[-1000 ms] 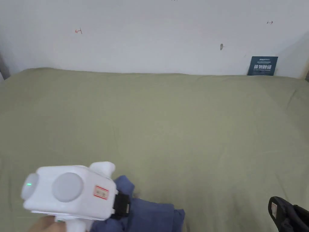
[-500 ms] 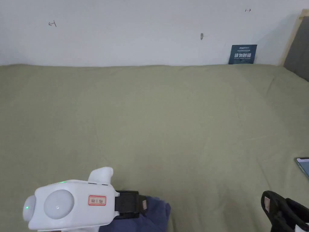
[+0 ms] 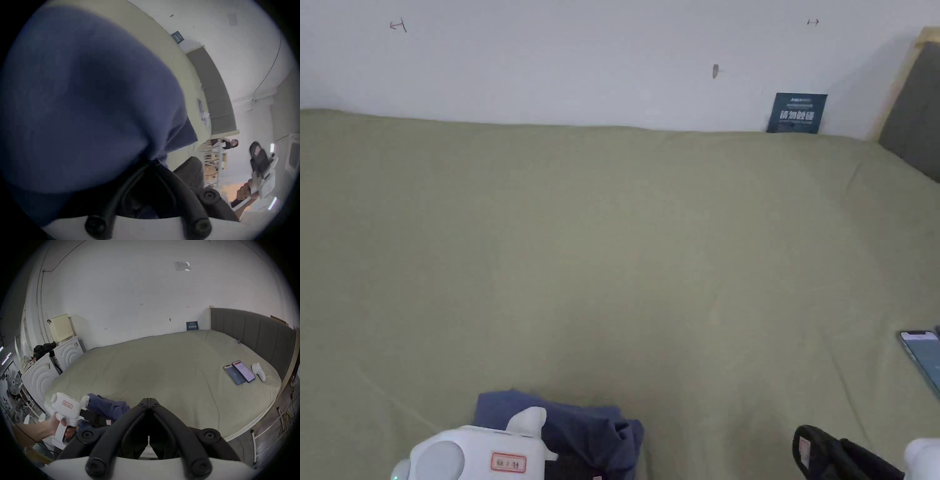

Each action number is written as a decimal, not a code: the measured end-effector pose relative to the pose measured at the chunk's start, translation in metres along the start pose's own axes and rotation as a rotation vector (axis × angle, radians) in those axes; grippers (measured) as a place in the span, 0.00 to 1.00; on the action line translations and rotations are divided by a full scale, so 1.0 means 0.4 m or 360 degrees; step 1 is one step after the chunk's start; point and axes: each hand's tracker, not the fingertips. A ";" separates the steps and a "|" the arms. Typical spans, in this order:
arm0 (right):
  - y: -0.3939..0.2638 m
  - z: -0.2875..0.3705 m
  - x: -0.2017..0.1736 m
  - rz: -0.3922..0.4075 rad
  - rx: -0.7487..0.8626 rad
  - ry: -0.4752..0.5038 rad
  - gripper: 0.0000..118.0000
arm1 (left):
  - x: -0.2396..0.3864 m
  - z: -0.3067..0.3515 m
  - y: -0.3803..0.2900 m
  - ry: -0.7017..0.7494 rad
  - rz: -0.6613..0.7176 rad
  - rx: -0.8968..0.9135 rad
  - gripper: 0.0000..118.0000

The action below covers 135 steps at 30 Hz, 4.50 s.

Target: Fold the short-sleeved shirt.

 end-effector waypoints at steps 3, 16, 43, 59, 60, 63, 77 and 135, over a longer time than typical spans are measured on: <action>-0.011 -0.037 -0.007 -0.0075 -0.0112 0.0065 0.00 | 0.045 0.057 0.006 0.0091 -0.0122 0.0019 0.00; -0.129 -0.466 -0.183 -0.0367 -0.0818 0.0967 0.00 | -0.055 0.415 0.073 0.0391 -0.0112 0.0295 0.00; -0.145 -0.525 -0.040 -0.0702 -0.0896 0.1131 0.00 | -0.177 0.383 0.194 0.0113 -0.0078 0.0042 0.24; -0.038 -0.470 -0.028 -0.0586 -0.0719 0.0891 0.00 | -0.536 1.036 0.471 0.0797 0.0140 0.0370 0.24; -0.038 -0.480 -0.001 -0.0599 -0.0714 0.0877 0.00 | -0.530 1.032 0.481 0.0834 0.0101 0.0375 0.28; -0.029 -0.487 0.007 -0.0602 -0.0711 0.0848 0.00 | -0.544 1.039 0.497 0.0909 0.0113 0.0503 0.94; 0.148 -0.375 0.039 -0.0254 -0.0320 0.0656 0.00 | -0.156 0.856 0.307 0.0752 -0.0242 0.0813 0.00; 0.401 -0.074 -0.123 0.0381 0.0725 -0.0225 1.00 | 0.657 0.465 0.053 0.0835 -0.1064 0.1500 0.99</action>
